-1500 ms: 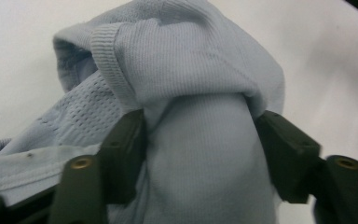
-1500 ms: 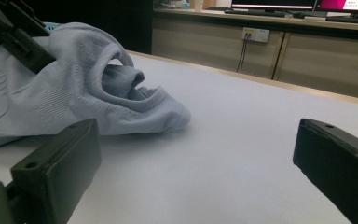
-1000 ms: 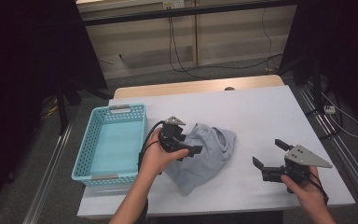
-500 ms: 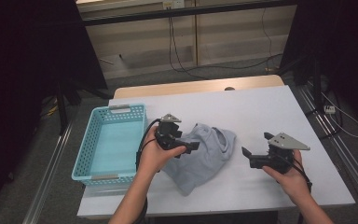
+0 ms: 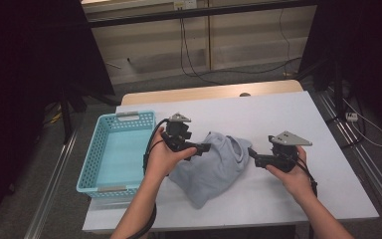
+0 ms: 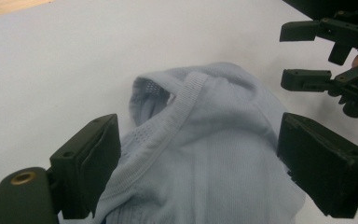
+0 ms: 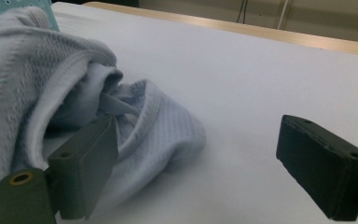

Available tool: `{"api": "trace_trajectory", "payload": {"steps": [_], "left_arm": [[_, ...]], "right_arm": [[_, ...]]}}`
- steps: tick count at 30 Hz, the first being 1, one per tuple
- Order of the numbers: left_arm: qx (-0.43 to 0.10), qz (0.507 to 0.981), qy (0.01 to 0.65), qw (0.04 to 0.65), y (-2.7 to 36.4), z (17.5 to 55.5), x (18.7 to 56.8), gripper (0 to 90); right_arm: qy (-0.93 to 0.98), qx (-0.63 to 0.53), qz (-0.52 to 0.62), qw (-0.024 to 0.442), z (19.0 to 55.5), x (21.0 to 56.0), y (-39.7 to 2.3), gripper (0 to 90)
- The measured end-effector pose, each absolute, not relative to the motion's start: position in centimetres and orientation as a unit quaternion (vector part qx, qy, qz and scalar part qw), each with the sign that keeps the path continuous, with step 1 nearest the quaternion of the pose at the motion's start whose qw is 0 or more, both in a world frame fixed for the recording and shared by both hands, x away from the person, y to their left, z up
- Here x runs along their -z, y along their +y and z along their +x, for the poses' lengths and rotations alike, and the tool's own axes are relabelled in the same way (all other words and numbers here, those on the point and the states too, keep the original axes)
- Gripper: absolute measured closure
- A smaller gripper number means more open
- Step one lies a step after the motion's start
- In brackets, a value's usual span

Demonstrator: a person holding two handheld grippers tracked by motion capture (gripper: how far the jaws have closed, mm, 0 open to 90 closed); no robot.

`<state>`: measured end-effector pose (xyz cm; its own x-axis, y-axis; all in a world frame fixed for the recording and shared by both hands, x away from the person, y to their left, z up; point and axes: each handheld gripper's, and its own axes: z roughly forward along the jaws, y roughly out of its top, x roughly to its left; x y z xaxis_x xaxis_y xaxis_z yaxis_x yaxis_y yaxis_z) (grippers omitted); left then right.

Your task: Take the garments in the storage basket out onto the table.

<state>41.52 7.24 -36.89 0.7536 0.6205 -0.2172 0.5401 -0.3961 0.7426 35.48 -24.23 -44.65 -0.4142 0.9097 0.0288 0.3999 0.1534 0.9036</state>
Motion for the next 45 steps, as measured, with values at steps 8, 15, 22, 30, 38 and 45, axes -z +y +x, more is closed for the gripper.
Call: {"api": "trace_trajectory", "payload": {"steps": [8, 15, 22, 30, 38, 45], "left_arm": [[-0.042, 0.834, 0.352, 0.423, 7.0, 43.0, 36.6, 14.0], [-0.032, 0.836, 0.347, 0.424, 5.7, 44.3, 36.7, 14.6], [-0.021, 0.838, 0.343, 0.424, 4.2, 45.3, 36.6, 14.5], [-0.021, 0.841, 0.345, 0.416, 2.4, 45.4, 36.8, 17.8], [-0.01, 0.844, 0.36, 0.397, 1.6, 45.1, 38.6, 36.4], [0.021, 0.847, 0.357, 0.393, 2.0, 43.6, 39.3, 73.2]], "right_arm": [[0.709, -0.457, 0.478, 0.244, 38.3, 44.8, -22.6, 23.3], [0.734, -0.434, 0.475, 0.217, 40.9, 45.3, -21.1, 41.8], [0.753, -0.42, 0.476, 0.172, 41.7, 45.5, -21.4, 88.1], [0.723, -0.451, 0.487, 0.191, 38.1, 43.7, -23.5, 89.3], [0.726, -0.452, 0.483, 0.187, 33.8, 44.5, -25.0, 89.4], [0.718, -0.46, 0.49, 0.181, 32.4, 45.7, -25.3, 88.9]]}}
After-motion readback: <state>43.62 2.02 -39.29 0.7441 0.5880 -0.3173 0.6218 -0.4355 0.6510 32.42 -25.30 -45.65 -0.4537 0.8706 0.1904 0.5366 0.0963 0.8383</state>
